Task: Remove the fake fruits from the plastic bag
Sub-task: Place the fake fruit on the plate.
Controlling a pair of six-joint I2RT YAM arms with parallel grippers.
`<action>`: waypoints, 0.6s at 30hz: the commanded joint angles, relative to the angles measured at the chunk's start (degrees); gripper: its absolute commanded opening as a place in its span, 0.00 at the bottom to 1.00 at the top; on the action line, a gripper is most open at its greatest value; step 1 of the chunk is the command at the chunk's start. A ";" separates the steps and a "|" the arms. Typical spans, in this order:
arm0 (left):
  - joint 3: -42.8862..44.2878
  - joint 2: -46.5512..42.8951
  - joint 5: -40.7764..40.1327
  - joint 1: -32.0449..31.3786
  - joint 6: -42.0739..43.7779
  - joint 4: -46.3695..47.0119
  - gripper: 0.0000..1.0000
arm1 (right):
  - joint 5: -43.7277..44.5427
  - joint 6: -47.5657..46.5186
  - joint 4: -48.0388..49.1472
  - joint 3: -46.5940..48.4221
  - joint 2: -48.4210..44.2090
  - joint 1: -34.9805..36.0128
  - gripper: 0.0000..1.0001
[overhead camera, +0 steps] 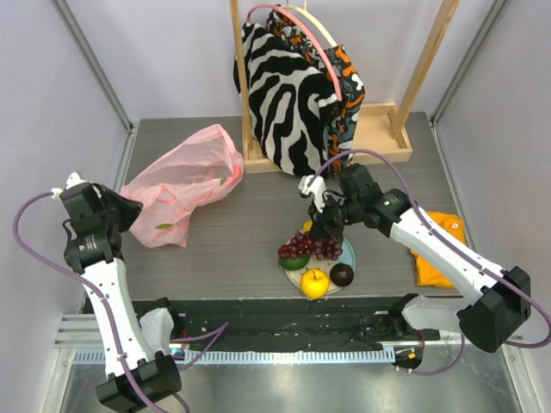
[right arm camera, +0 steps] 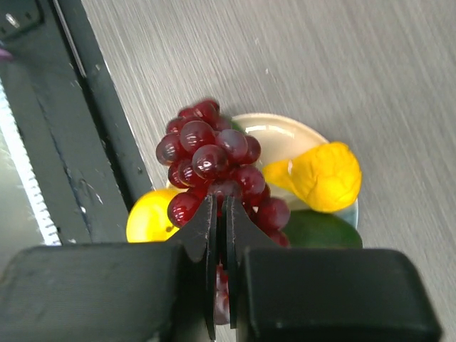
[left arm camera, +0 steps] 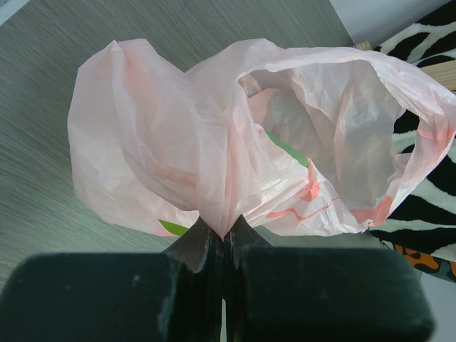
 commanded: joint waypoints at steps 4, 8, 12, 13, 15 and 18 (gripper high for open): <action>0.13 -0.90 0.43 0.32 0.96 -0.40 0.00 | 2.55 -3.98 2.15 -4.18 -3.70 -0.24 0.01; 0.04 -0.82 0.78 0.41 1.05 -0.41 0.00 | 3.44 -3.98 2.15 -4.45 -4.05 -0.16 0.01; -0.22 -0.73 0.96 0.32 0.78 -0.32 0.00 | 5.19 -3.28 2.06 -4.88 -4.05 -0.24 0.01; -0.31 -0.73 1.04 0.32 0.69 -0.32 0.00 | 5.89 -2.85 2.06 -4.89 -3.97 -0.33 0.01; -0.31 -0.90 1.22 0.32 0.69 -0.14 0.00 | 6.07 -2.32 1.97 -4.80 -3.79 -0.24 0.01; -0.49 -0.91 1.57 0.32 0.69 -0.14 0.00 | 7.39 -1.96 1.97 -4.62 -2.83 -0.24 0.01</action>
